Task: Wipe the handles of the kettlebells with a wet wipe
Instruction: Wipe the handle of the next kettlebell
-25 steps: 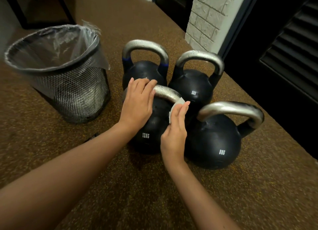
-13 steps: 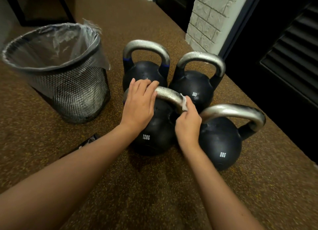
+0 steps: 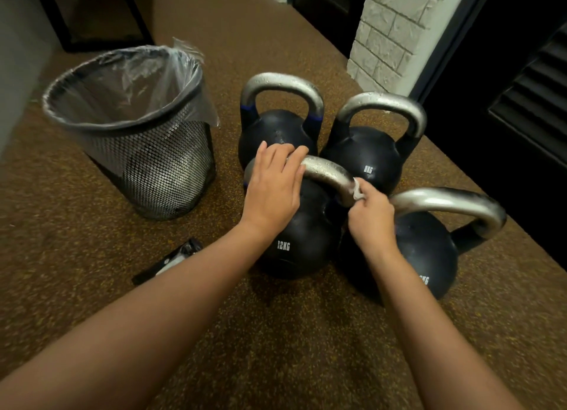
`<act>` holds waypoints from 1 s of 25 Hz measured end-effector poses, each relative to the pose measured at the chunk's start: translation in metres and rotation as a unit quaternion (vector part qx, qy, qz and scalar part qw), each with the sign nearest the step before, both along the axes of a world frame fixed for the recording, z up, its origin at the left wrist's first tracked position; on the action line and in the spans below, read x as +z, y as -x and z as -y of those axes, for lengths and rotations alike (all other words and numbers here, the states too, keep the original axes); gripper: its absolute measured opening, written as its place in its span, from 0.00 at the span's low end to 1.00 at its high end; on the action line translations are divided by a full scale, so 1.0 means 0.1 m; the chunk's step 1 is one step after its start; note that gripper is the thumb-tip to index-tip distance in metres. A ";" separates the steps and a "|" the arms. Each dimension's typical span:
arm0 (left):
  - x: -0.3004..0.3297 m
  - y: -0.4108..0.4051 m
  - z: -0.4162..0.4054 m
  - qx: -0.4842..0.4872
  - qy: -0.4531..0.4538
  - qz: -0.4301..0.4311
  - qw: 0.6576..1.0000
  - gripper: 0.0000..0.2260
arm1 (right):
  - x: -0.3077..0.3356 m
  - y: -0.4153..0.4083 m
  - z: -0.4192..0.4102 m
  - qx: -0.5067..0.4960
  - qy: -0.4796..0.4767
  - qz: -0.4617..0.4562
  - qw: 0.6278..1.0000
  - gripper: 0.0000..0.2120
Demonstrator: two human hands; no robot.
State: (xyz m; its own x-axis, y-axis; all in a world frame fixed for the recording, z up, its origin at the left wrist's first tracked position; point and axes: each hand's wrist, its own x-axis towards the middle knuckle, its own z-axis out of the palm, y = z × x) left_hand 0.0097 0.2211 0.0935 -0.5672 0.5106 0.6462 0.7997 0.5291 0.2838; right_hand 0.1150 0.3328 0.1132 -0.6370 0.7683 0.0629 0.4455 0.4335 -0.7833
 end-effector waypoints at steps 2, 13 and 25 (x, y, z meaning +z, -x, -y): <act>0.00 0.01 0.00 -0.001 -0.005 0.000 1.000 0.16 | 0.10 0.01 0.01 0.025 -0.017 -0.016 0.999 0.21; -0.02 0.02 0.00 0.000 -0.001 -0.003 1.000 0.16 | 0.15 0.01 0.06 0.056 -0.113 0.032 0.992 0.21; -0.03 0.02 0.00 -0.003 -0.002 0.003 1.000 0.16 | 0.28 0.06 0.09 0.059 -0.104 0.016 0.993 0.18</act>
State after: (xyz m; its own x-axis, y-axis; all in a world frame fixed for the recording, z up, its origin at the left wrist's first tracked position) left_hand 0.0077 0.2214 0.0905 -0.5672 0.5120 0.6451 0.8016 0.5231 0.2896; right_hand 0.1085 0.3241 0.1416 -0.7263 0.6604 0.1905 0.4044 0.6347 -0.6584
